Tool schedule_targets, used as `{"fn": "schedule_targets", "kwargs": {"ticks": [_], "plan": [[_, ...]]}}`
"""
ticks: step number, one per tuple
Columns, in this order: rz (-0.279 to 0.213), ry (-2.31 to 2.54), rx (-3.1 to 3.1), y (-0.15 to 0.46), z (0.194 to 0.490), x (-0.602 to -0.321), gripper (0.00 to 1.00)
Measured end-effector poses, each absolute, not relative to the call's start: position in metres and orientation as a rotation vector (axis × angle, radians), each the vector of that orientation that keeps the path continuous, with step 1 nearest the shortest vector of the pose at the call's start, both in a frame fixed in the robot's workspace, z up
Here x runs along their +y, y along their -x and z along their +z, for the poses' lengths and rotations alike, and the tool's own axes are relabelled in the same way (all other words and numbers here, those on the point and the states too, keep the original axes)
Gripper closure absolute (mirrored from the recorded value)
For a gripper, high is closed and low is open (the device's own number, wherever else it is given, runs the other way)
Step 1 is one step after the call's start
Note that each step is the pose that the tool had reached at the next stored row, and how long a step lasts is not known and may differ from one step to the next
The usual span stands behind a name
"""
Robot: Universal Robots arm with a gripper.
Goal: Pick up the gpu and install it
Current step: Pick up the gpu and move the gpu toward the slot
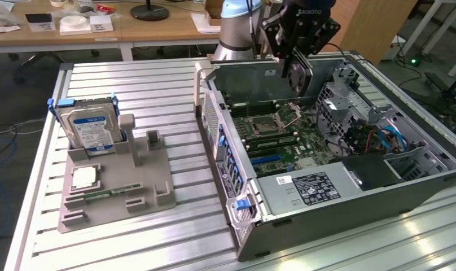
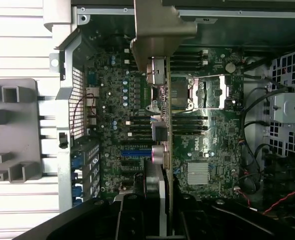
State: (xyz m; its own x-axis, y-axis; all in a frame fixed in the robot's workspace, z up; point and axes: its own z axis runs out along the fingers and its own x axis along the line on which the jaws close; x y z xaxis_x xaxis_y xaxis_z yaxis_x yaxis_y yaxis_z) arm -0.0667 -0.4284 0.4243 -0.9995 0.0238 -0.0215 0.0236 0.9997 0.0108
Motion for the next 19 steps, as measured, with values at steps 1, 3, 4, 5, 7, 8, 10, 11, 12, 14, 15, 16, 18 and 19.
{"fn": "schedule_targets", "kwargs": {"ticks": [1,3,4,5,7,8,10,11,12,14,15,16,18,19], "plan": [[0.016,-0.037,3.120,0.065,0.424,-0.428,0.72],[0.016,-0.037,3.120,0.063,0.424,-0.428,0.72],[0.016,-0.037,3.120,0.062,0.424,-0.428,0.72],[0.016,-0.037,3.120,0.060,0.424,-0.428,0.72],[0.016,-0.037,3.120,0.057,0.424,-0.428,0.72],[0.016,-0.037,3.120,0.056,0.424,-0.428,0.72],[0.016,-0.037,3.120,0.053,0.423,-0.428,0.72],[0.016,-0.037,3.120,0.051,0.423,-0.428,0.72],[0.016,-0.037,3.120,0.050,0.423,-0.428,0.72],[0.016,-0.037,3.120,0.047,0.423,-0.428,0.72],[0.017,-0.037,3.120,0.045,0.423,-0.428,0.72],[0.017,-0.037,3.120,0.044,0.423,-0.428,0.72],[0.016,-0.037,3.120,0.041,0.423,-0.428,0.72],[0.017,-0.037,3.120,0.039,0.423,-0.428,0.72]]}}
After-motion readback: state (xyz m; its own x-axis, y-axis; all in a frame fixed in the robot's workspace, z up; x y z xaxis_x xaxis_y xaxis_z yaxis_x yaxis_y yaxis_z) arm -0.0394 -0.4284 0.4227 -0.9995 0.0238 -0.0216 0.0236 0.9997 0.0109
